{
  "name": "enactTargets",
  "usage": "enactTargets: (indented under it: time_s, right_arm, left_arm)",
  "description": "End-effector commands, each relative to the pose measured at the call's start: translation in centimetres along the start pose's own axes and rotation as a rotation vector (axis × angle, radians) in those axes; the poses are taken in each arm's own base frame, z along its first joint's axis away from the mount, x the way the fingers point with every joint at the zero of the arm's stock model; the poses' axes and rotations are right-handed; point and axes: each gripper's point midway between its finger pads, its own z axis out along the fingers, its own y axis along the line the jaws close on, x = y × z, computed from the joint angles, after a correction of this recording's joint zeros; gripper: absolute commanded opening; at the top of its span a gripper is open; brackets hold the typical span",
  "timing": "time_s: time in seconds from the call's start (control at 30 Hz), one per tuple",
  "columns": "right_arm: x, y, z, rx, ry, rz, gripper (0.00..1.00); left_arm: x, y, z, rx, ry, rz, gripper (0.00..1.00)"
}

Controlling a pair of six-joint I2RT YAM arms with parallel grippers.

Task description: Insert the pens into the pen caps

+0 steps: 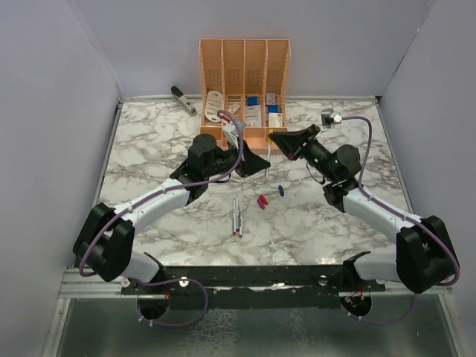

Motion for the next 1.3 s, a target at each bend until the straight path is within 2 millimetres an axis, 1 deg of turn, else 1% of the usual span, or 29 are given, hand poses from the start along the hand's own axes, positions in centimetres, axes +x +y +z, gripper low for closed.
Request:
enactTargets:
  time_s: [0.0,0.13,0.23,0.43,0.63,0.7,0.9,1.07,1.17,1.27]
  right_arm:
    - [2.8,-0.5,-0.7,-0.002,0.086,0.023,0.01]
    - [3.6,-0.6,-1.0,0.000,0.116,0.030,0.01]
    - [4.5,-0.7,-1.2,0.002,0.158,0.043,0.01]
    - [6.2,-1.3,-1.3,0.014,0.249,0.062,0.01]
    - [7.8,-2.2,-1.6,0.061,0.342,0.041,0.01]
    - [8.5,-2.2,-1.6,0.067,0.373,0.024,0.01]
    - [11.1,-2.4,-2.2,0.076,0.455,-0.008,0.01]
    - [13.2,-2.5,-2.7,0.096,0.514,-0.029,0.01]
    - [14.1,-2.5,-2.9,0.110,0.541,-0.045,0.01]
    - [14.4,-2.3,-2.8,0.114,0.546,-0.052,0.01]
  left_arm:
    - [-5.3,-2.6,0.3,0.070,-0.145,0.086,0.00]
    - [-6.8,-2.9,0.2,0.060,-0.201,0.107,0.00]
    - [-7.7,-2.9,0.1,0.049,-0.237,0.116,0.00]
    - [-8.9,-3.2,0.0,0.047,-0.277,0.145,0.00]
    - [-10.1,-2.6,-0.6,-0.011,-0.331,0.161,0.00]
    - [-10.6,-2.4,-0.8,-0.029,-0.352,0.164,0.00]
    - [-12.2,-1.8,-1.4,-0.064,-0.397,0.176,0.00]
    - [-13.7,-1.3,-2.2,-0.101,-0.443,0.189,0.00]
    - [-14.6,-0.8,-3.0,-0.128,-0.471,0.201,0.00]
    - [-15.1,-0.5,-3.7,-0.139,-0.484,0.204,0.00]
